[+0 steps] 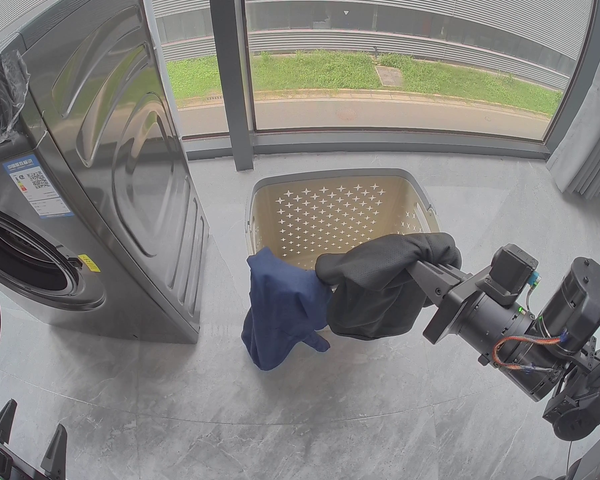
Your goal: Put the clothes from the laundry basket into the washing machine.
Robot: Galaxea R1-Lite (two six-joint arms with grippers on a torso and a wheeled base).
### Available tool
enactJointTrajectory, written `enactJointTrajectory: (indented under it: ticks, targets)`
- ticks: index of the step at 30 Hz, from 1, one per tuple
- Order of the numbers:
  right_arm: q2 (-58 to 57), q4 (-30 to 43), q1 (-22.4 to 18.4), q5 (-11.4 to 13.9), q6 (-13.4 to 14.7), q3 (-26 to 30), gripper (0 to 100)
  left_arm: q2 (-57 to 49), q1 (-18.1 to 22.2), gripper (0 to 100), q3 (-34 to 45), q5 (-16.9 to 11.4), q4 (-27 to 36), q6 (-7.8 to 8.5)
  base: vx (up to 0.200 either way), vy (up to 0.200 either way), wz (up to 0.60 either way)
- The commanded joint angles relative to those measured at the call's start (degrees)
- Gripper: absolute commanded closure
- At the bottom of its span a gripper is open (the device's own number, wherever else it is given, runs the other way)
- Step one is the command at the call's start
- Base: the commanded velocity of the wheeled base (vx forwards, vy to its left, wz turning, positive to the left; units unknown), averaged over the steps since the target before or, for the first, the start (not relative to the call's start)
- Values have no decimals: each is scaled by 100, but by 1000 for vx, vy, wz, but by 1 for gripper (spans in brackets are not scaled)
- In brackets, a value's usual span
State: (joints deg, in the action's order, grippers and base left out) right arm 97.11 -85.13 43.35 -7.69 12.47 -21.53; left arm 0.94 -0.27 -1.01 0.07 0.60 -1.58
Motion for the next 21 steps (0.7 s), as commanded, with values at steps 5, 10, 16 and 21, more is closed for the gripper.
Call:
enactJointTrajectory:
  ticks: [5,10,16,21]
  targets:
    - [45,-136,68,13,-8,-9,100,-41,0,0,57,10,2,-9,0,200,0]
    - [36,-180,68,22,-8,-9,100,-41,0,0,57,10,2,-9,0,200,0]
    - [36,-188,112,22,-17,0,100,-41,0,0,57,10,2,-9,0,200,0]
    - [45,-188,112,22,-8,8,100,-41,0,0,57,10,2,-9,0,0,0]
